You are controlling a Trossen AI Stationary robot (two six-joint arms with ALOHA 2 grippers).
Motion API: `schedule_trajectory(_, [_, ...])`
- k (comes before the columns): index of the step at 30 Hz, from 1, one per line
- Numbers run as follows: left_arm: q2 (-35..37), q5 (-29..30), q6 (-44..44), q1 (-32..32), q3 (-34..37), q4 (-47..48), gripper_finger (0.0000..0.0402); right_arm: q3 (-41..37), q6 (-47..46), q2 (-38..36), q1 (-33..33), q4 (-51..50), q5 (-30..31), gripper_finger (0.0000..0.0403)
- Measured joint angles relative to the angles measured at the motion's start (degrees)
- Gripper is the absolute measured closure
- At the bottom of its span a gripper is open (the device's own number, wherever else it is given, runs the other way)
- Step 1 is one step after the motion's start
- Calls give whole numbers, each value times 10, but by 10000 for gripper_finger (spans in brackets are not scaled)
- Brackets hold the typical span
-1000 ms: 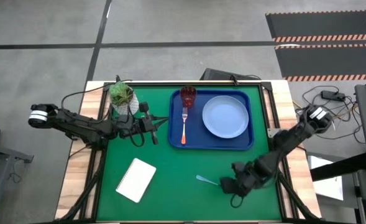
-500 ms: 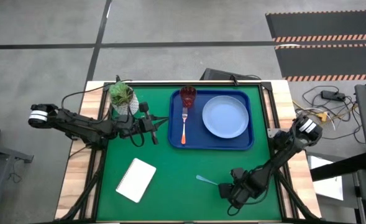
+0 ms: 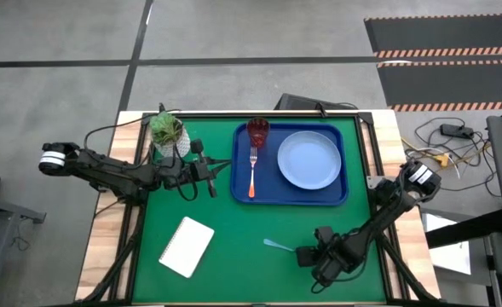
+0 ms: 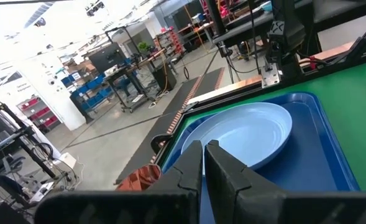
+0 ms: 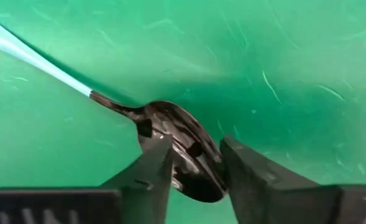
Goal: Pick and place plate/cup/fork/spoon on tray
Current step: Put the blue spoon on the blue tray to the right of the orange fork
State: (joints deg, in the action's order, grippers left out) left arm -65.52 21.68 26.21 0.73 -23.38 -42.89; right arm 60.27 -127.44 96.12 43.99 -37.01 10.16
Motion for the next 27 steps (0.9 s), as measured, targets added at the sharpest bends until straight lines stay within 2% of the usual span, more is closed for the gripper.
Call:
schedule_trajectory(5, [0,0,-3,0,0,2,402,0,6,2,0,8,31,343])
schedule_trajectory(9, [0,0,-3,0,1,2,402,0,12,1,0,16,82,386])
schedule_trajectory(13, [0,-3,-4,0,1,2,402,0,33,-11,0,12,141,393])
schedule_trajectory(18, [0,-21,-5,0,0,1,402,2,137,-28,-2,12,223,394])
schedule_trajectory(23, [0,-145,-36,2,-14,-2,402,1,230,-30,-9,2,282,394])
schedule_trajectory(27, [-1,-165,-64,23,-42,6,402,-2,302,-30,-23,-3,309,394])
